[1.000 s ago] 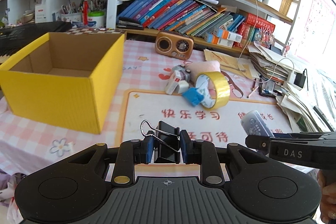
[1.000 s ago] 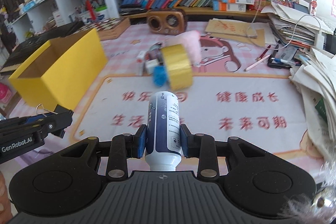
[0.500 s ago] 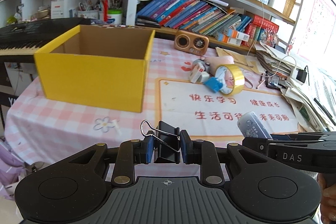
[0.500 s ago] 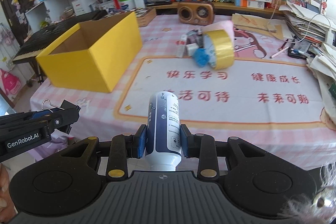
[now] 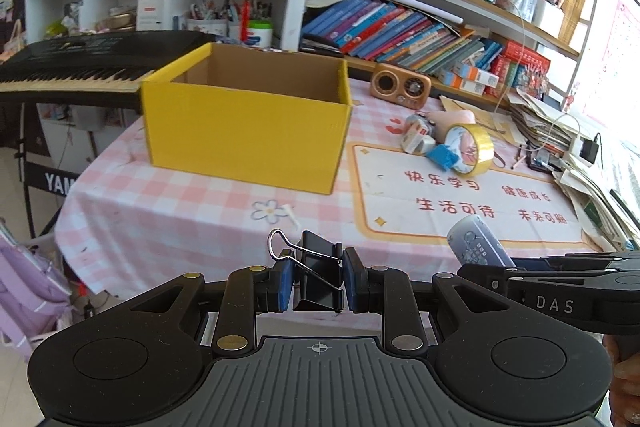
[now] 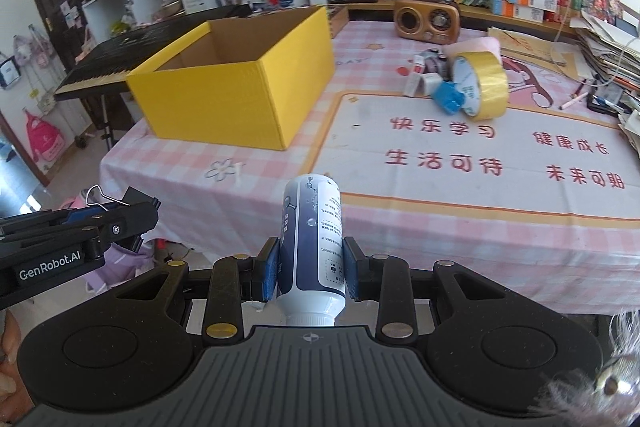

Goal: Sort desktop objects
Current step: 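Carry the binder clip and glue bottle with both grippers over the yellow box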

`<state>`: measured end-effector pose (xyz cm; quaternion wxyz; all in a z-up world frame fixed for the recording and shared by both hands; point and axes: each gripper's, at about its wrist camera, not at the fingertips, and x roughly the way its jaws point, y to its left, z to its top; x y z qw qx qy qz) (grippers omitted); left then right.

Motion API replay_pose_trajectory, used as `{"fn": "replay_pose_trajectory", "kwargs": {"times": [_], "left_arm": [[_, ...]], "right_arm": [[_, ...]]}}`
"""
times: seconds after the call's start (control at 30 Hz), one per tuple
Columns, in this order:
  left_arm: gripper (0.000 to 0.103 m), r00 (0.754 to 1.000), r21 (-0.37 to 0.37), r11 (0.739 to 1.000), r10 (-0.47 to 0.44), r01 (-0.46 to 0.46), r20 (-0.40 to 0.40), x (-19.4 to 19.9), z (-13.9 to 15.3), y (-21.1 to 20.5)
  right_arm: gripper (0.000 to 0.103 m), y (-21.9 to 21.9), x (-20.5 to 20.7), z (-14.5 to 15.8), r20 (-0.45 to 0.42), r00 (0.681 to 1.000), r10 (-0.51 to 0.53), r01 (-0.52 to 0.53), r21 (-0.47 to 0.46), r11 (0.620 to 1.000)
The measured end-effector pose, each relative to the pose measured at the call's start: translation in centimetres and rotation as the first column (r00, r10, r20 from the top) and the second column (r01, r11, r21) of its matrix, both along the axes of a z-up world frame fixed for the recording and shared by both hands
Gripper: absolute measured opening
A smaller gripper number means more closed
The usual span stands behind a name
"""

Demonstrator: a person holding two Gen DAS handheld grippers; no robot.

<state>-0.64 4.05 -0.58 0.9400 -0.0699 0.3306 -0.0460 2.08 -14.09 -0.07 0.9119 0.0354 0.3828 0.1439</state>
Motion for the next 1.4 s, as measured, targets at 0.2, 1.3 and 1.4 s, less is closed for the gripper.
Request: {"fn": "replay_pose_trajectory", "kwargs": {"times": [0.2, 1.3, 1.4], "left_arm": [[0.024, 1.0, 0.0, 1.0, 0.027, -0.027, 0.006, -1.0, 0.1, 1.0], [0.024, 0.999, -0.017, 0.999, 0.045, -0.045, 0.002, -1.2, -0.1, 3.5], [0.024, 0.999, -0.018, 0.999, 0.045, -0.045, 0.001, -1.1, -0.1, 3.6]], "right_arm": [[0.03, 1.7, -0.4, 0.1, 0.0, 0.999, 0.044, -0.044, -0.006, 0.999], [0.03, 5.3, -0.1, 0.1, -0.008, 0.996, 0.087, -0.087, -0.015, 0.996], [0.03, 5.6, -0.1, 0.1, -0.008, 0.996, 0.092, -0.092, -0.016, 0.996]]}}
